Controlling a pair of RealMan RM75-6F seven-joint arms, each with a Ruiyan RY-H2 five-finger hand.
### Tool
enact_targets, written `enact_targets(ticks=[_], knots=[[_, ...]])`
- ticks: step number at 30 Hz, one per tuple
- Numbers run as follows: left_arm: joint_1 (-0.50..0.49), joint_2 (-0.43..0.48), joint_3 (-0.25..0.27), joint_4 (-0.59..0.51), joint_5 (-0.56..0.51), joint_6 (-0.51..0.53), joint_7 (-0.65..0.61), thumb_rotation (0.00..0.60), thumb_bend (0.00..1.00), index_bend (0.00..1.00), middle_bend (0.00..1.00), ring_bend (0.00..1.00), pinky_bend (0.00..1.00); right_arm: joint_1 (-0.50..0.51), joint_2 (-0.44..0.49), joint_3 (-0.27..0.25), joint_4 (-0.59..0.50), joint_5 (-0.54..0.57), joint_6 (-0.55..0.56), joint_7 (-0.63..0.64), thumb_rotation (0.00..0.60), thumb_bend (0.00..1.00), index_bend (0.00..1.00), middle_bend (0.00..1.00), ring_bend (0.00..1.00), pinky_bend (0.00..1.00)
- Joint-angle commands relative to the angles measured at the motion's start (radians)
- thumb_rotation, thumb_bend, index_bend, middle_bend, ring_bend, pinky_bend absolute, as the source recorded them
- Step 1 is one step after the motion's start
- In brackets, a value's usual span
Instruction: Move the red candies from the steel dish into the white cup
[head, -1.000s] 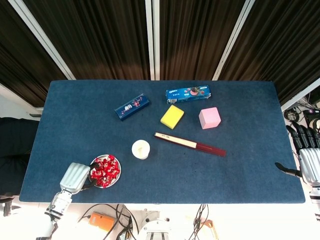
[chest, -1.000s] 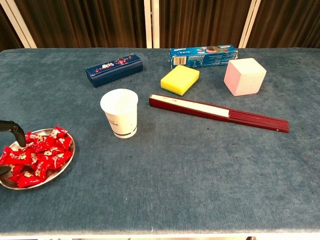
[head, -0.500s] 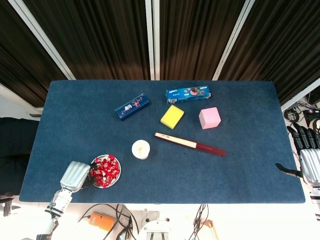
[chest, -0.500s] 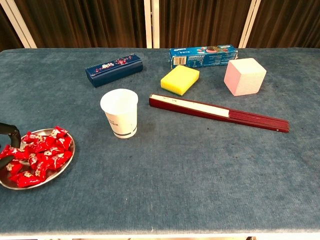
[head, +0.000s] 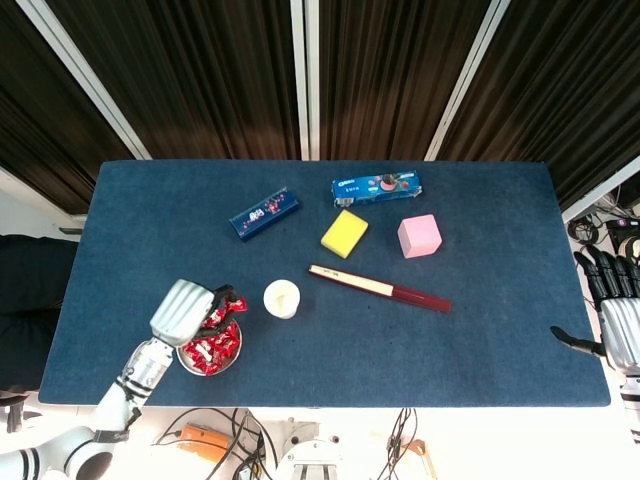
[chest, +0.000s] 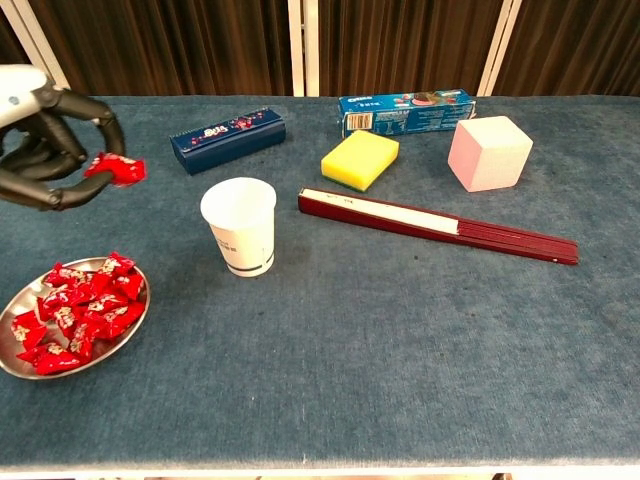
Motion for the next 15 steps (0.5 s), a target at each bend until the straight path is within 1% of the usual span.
enact_targets(ticks=[1, 3, 5, 11, 13, 15], knots=[[-0.091, -0.047, -0.060, -0.008, -0.072, -0.106, 0.022, 0.545, 0.42, 0.55, 0.92, 0.87, 0.83, -0.002, 0.000, -0.002, 0.002, 0.001, 0.001, 0.004, 0.600, 0.12, 0.00, 0.01, 0.00, 0.00], [-0.122, -0.068, -0.073, 0.007, -0.115, -0.146, 0.052, 0.542, 0.42, 0.55, 0.92, 0.87, 0.83, -0.006, 0.000, -0.003, 0.007, 0.005, 0.002, 0.010, 0.600, 0.12, 0.00, 0.01, 0.00, 0.00], [-0.139, -0.083, -0.078, 0.019, -0.146, -0.164, 0.076, 0.540, 0.42, 0.55, 0.92, 0.87, 0.83, -0.009, 0.001, -0.003, 0.012, 0.012, 0.002, 0.017, 0.600, 0.12, 0.00, 0.01, 0.00, 0.00], [-0.165, -0.109, -0.075, 0.038, -0.208, -0.178, 0.117, 0.528, 0.41, 0.55, 0.92, 0.87, 0.83, -0.013, -0.002, -0.002, 0.032, 0.026, -0.002, 0.038, 0.600, 0.12, 0.00, 0.01, 0.00, 0.00], [-0.172, -0.113, -0.072, 0.040, -0.225, -0.182, 0.128, 0.525, 0.40, 0.53, 0.92, 0.87, 0.83, -0.013, -0.003, -0.002, 0.036, 0.026, -0.003, 0.042, 0.600, 0.12, 0.00, 0.01, 0.00, 0.00], [-0.178, -0.115, -0.069, 0.039, -0.239, -0.183, 0.141, 0.525, 0.35, 0.46, 0.92, 0.87, 0.83, -0.012, -0.006, -0.002, 0.040, 0.025, -0.005, 0.046, 0.600, 0.12, 0.00, 0.01, 0.00, 0.00]])
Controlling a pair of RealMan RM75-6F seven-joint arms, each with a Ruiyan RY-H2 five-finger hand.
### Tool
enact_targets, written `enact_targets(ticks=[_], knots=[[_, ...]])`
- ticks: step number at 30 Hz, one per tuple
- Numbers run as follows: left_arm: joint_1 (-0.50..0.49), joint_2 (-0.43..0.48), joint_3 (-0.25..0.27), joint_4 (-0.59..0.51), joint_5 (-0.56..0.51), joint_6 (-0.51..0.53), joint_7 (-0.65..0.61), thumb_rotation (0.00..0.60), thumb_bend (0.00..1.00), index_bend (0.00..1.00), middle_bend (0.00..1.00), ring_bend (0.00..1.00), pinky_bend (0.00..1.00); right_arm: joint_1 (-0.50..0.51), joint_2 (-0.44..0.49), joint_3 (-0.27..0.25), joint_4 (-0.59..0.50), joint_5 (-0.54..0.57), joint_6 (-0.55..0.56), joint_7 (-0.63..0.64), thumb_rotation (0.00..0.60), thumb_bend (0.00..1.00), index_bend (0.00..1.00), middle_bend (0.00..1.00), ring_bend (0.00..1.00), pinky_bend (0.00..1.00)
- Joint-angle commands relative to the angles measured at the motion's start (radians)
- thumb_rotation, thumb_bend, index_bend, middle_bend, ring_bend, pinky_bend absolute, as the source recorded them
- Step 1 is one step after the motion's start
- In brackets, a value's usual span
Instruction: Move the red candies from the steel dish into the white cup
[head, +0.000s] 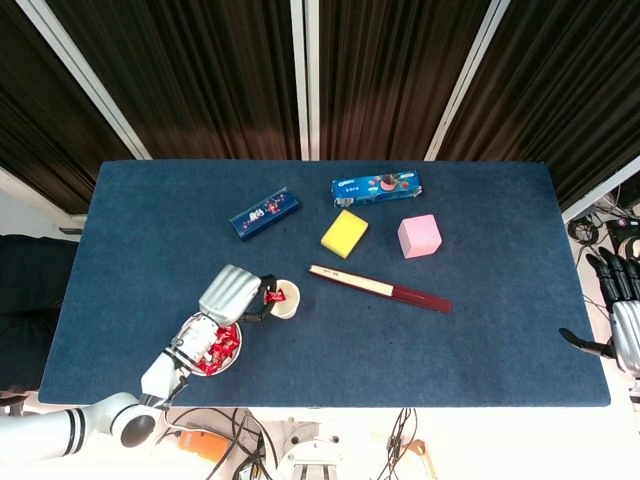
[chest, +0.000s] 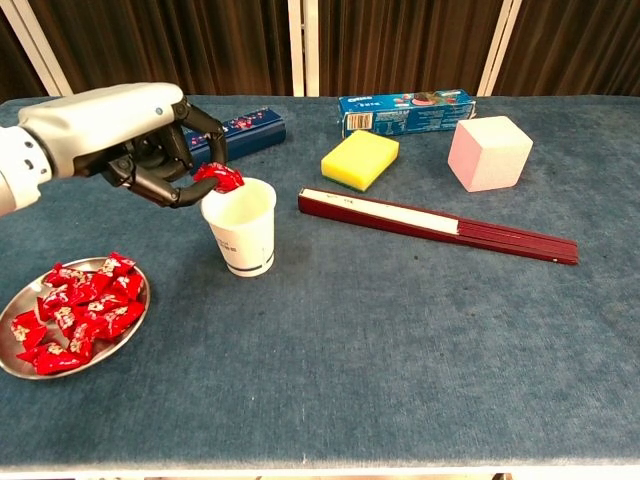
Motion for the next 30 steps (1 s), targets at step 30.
enact_targets(ticks=[30], knots=[[0.221, 0.079, 0.249, 0.044, 0.126, 0.221, -0.068, 0.515, 0.21, 0.36, 0.92, 0.87, 0.83, 0.016, 0.001, 0.012, -0.011, -0.026, 0.007, -0.004, 0.600, 0.12, 0.00, 0.01, 0.00, 0.00]])
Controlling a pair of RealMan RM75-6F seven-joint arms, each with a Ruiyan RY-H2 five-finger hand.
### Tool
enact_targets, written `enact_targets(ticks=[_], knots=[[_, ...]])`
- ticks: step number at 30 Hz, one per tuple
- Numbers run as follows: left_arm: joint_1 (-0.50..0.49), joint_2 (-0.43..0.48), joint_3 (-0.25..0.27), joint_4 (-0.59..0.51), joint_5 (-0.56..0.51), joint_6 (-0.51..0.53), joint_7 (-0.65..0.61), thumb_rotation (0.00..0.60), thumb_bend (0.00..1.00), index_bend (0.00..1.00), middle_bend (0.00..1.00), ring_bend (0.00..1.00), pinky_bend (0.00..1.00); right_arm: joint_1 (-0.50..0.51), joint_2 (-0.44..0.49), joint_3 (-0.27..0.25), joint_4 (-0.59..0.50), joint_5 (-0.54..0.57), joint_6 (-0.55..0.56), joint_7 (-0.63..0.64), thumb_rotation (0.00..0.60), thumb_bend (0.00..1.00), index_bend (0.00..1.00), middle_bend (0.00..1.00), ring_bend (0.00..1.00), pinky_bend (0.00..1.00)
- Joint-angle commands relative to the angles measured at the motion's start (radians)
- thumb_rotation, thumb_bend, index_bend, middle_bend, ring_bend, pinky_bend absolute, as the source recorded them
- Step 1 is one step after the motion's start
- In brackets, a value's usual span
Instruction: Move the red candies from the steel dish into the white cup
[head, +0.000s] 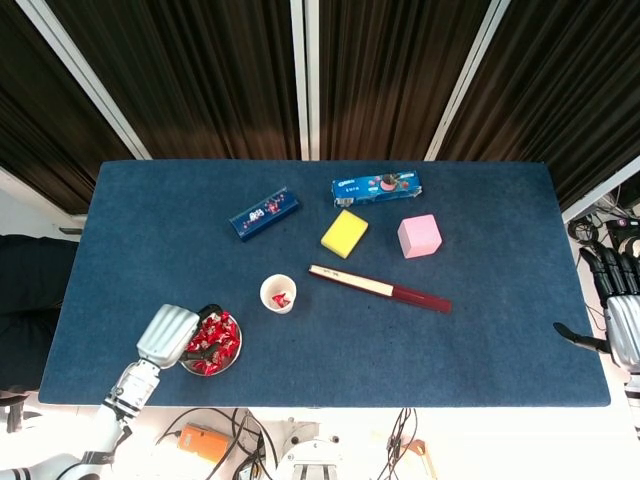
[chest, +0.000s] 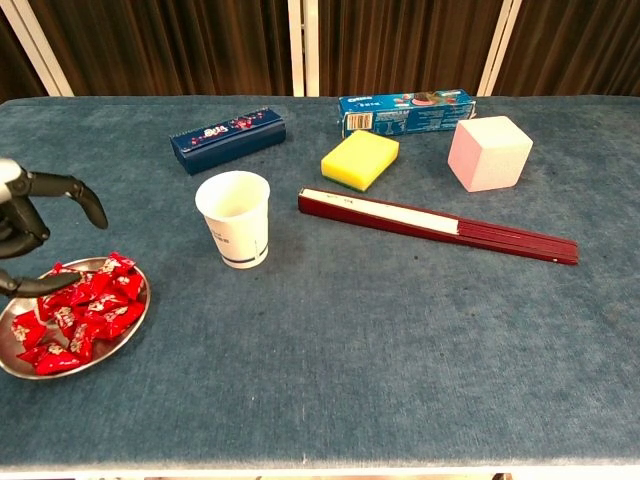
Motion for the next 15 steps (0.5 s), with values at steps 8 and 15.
enact_targets(ticks=[8, 15], knots=[[-0.005, -0.056, -0.015, 0.065, -0.058, -0.062, 0.019, 0.508, 0.22, 0.37, 0.92, 0.87, 0.83, -0.006, 0.003, -0.004, -0.010, 0.006, 0.002, -0.009, 0.600, 0.12, 0.00, 0.01, 0.00, 0.00], [-0.011, -0.055, -0.022, 0.078, -0.085, -0.090, 0.026, 0.501, 0.23, 0.39, 0.92, 0.87, 0.83, -0.009, 0.003, -0.005, -0.010, 0.009, 0.003, -0.008, 0.600, 0.12, 0.00, 0.01, 0.00, 0.00]])
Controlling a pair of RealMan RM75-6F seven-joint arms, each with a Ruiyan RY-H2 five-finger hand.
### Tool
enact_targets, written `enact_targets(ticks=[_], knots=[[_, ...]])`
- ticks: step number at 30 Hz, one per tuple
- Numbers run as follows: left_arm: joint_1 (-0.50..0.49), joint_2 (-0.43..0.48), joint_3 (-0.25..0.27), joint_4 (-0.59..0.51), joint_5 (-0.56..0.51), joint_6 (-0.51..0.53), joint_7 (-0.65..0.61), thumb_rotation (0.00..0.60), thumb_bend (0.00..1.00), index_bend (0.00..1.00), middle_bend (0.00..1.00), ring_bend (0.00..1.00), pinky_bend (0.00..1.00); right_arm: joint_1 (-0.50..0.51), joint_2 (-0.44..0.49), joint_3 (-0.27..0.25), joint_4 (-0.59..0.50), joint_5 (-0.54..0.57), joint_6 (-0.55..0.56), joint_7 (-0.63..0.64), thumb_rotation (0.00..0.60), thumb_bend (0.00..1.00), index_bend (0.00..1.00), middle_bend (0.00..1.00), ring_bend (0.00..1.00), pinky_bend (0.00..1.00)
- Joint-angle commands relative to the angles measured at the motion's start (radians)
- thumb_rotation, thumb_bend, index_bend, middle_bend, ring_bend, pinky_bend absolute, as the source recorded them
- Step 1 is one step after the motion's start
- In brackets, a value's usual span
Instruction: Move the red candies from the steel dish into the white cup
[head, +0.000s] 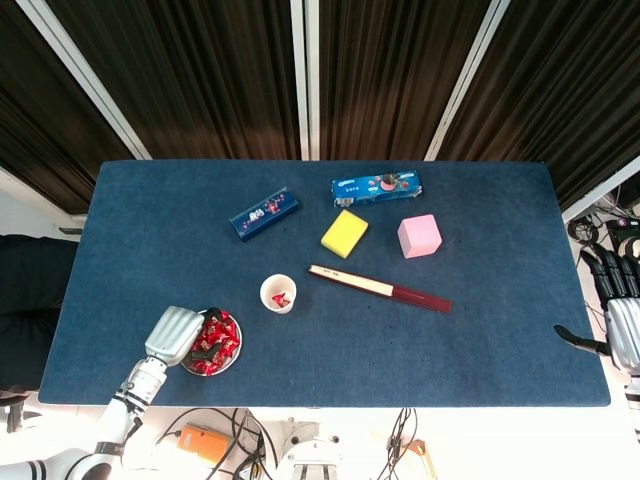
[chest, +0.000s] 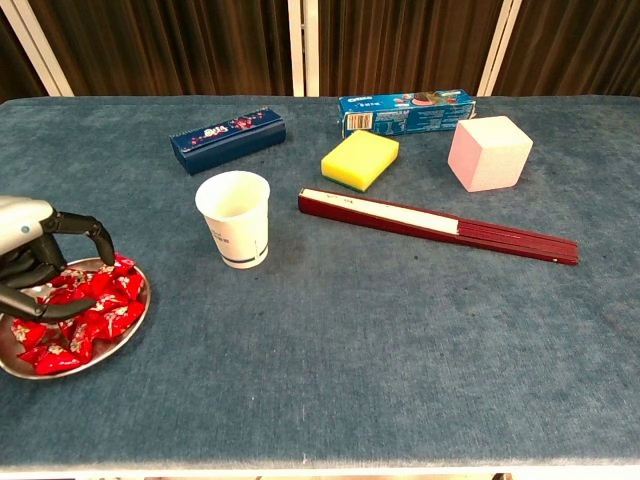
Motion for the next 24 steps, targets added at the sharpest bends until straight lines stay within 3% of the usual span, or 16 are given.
enact_targets(ticks=[1, 6, 16, 24], knots=[[0.000, 0.000, -0.002, 0.004, -0.009, -0.007, 0.003, 0.500, 0.23, 0.39, 0.92, 0.87, 0.83, 0.000, 0.000, 0.000, 0.001, 0.001, -0.001, 0.001, 0.600, 0.12, 0.00, 0.01, 0.00, 0.00], [-0.001, -0.005, -0.004, 0.019, -0.018, -0.017, -0.001, 0.498, 0.25, 0.42, 0.92, 0.87, 0.83, 0.000, -0.002, -0.001, 0.003, 0.002, -0.004, 0.001, 0.600, 0.12, 0.00, 0.01, 0.00, 0.00], [-0.003, -0.006, -0.010, 0.049, -0.022, -0.027, -0.024, 0.492, 0.39, 0.56, 0.93, 0.88, 0.83, -0.002, -0.002, -0.001, 0.004, 0.002, 0.000, 0.004, 0.600, 0.12, 0.00, 0.01, 0.00, 0.00], [-0.015, 0.054, -0.064, -0.073, 0.052, 0.056, -0.073, 0.491, 0.39, 0.56, 0.93, 0.88, 0.83, -0.005, -0.005, -0.001, 0.010, -0.003, 0.007, 0.009, 0.600, 0.12, 0.00, 0.01, 0.00, 0.00]])
